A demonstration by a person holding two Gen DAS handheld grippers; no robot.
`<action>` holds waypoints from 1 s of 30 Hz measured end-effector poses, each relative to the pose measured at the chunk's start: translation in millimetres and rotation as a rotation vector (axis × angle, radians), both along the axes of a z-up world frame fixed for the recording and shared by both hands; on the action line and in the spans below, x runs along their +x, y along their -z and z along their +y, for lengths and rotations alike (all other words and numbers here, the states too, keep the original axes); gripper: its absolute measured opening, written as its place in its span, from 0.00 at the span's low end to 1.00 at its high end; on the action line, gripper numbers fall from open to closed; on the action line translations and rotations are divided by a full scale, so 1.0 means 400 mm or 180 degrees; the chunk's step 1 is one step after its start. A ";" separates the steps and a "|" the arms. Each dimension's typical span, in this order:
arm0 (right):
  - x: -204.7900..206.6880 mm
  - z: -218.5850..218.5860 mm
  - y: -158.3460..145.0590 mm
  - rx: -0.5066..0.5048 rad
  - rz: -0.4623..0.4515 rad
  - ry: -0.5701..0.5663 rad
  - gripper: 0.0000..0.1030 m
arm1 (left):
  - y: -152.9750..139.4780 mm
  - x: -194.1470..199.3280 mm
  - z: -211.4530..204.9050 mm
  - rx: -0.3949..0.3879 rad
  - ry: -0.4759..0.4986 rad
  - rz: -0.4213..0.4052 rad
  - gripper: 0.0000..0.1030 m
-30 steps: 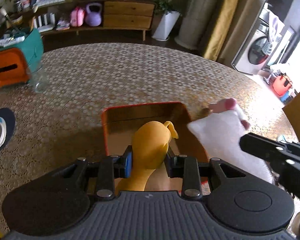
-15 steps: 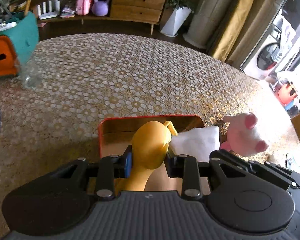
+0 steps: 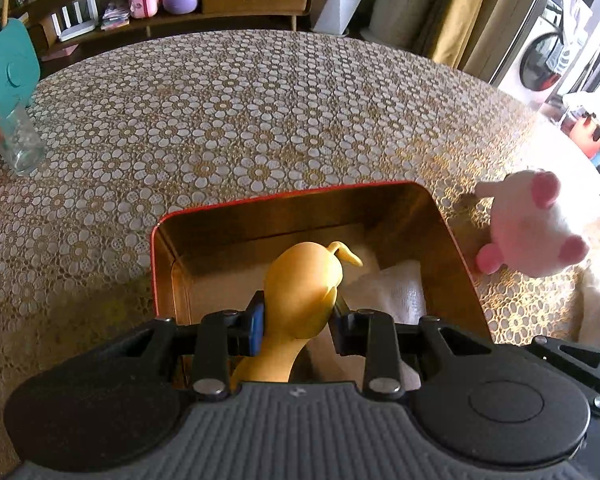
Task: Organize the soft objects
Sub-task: 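Carry the duck in the left tool while the right tool carries white cloth to the tin, then lower the duck into the tin and open the left tool while the right tool releases the cloth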
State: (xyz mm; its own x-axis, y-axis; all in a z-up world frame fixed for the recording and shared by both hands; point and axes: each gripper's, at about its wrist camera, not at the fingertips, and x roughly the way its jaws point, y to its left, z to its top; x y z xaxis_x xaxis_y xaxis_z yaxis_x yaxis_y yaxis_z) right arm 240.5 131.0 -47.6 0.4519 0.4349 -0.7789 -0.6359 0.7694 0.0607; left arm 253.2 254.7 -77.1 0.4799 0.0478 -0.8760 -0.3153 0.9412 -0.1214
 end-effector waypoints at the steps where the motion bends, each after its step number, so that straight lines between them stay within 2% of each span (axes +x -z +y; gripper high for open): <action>1: -0.004 0.003 0.003 -0.0027 -0.0006 -0.0021 0.05 | 0.004 0.003 -0.001 0.0003 0.0010 0.0013 0.30; 12: -0.025 0.036 0.031 -0.0206 -0.0026 -0.0117 0.11 | 0.039 0.014 0.002 -0.0045 0.0042 0.0103 0.30; 17: -0.025 0.035 0.038 -0.0222 0.0032 -0.0107 0.18 | 0.041 0.012 0.005 -0.0071 0.0045 0.0106 0.32; 18: -0.023 0.033 0.039 -0.0217 0.0045 -0.0095 0.20 | 0.040 0.011 0.004 -0.0073 0.0039 0.0103 0.35; 20: -0.019 0.030 0.040 -0.0187 0.0111 -0.0097 0.32 | 0.040 0.013 0.006 -0.0104 0.0028 0.0107 0.37; 25: -0.021 0.018 0.029 -0.0132 0.0101 -0.0100 0.38 | 0.031 0.006 0.002 -0.0082 0.0040 0.0095 0.39; 30: -0.022 0.009 0.010 -0.0069 0.0064 -0.0100 0.45 | 0.002 -0.014 -0.004 -0.0030 0.0056 0.0008 0.58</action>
State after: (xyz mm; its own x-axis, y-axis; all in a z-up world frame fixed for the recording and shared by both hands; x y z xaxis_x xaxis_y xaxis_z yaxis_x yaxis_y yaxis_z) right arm 231.6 134.5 -51.6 0.4223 0.4317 -0.7971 -0.6586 0.7503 0.0574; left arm 247.7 253.1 -78.0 0.4785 0.0312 -0.8775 -0.2990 0.9455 -0.1294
